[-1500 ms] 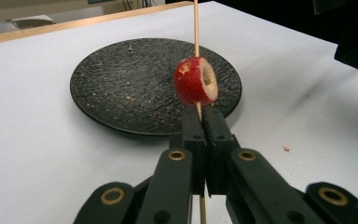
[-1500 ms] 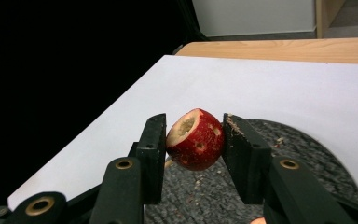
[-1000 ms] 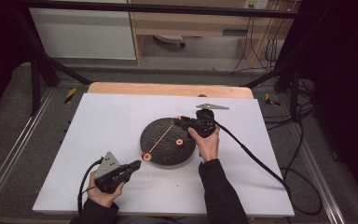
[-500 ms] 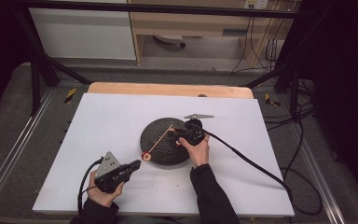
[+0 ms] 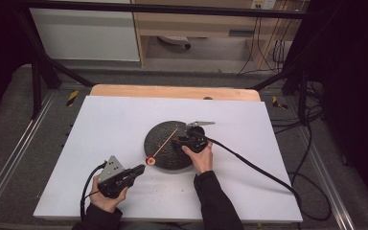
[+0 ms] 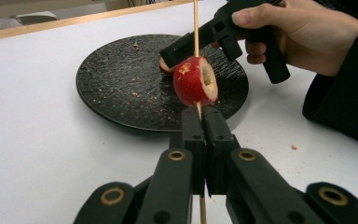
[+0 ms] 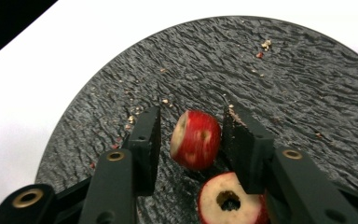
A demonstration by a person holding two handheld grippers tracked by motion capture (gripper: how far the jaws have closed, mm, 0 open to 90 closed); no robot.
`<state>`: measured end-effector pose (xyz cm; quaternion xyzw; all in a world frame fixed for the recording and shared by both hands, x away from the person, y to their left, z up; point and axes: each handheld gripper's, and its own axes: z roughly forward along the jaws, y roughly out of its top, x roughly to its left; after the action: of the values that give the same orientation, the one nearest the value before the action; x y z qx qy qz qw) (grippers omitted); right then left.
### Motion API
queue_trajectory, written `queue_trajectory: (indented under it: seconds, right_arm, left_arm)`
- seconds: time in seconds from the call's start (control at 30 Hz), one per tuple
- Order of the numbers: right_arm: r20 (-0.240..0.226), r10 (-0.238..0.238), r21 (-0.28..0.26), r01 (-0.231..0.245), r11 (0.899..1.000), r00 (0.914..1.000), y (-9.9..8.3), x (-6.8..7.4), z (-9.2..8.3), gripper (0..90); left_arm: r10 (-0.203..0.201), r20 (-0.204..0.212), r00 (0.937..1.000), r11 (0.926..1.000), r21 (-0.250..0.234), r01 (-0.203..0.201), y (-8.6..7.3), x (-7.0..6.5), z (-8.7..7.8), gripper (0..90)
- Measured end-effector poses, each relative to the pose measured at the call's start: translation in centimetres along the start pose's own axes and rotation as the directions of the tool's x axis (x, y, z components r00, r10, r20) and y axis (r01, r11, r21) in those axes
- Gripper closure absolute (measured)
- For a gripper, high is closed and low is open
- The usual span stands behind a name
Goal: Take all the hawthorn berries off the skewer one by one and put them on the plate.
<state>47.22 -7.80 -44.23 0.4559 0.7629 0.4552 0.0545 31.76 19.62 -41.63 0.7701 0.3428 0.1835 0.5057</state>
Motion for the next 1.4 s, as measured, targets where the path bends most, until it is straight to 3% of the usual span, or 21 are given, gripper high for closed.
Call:
queue_trajectory:
  seconds: [0.17,0.37,0.67,0.9,1.2,1.4]
  right_arm:
    - [0.002,-0.027,-0.012,0.027,1.0,0.9996,0.4,0.6,-1.2,47.1]
    - [-0.016,-0.052,-0.043,0.051,0.998,0.9985,0.6,1.4,-3.2,28.7]
    - [-0.053,-0.076,-0.03,0.074,0.997,0.9957,-0.2,2.3,-5.6,6.9]
    - [-0.074,-0.105,-0.033,0.103,0.994,0.9917,-1.6,3.6,-6.6,3.0]
    - [-0.123,-0.071,-0.092,0.06,0.994,0.9899,-2.2,4.9,-7.2,4.1]
    - [-0.139,-0.072,-0.091,0.06,0.994,0.9876,-2.1,5.6,-6.9,4.2]
  left_arm:
    - [0.0,-0.001,1.0,1.0,0.001,0.0,0.0,0.0,0.0,88.5]
    - [-0.003,-0.005,1.0,1.0,0.0,0.003,0.0,0.1,0.0,88.5]
    - [-0.002,-0.006,1.0,1.0,0.001,0.002,0.0,0.1,0.0,88.4]
    - [-0.001,-0.007,1.0,1.0,0.004,0.001,0.0,0.1,0.1,88.5]
    - [0.003,-0.007,1.0,1.0,0.006,-0.003,0.0,0.0,0.2,88.5]
    - [0.002,-0.005,1.0,1.0,0.007,-0.002,0.0,-0.1,0.3,88.4]
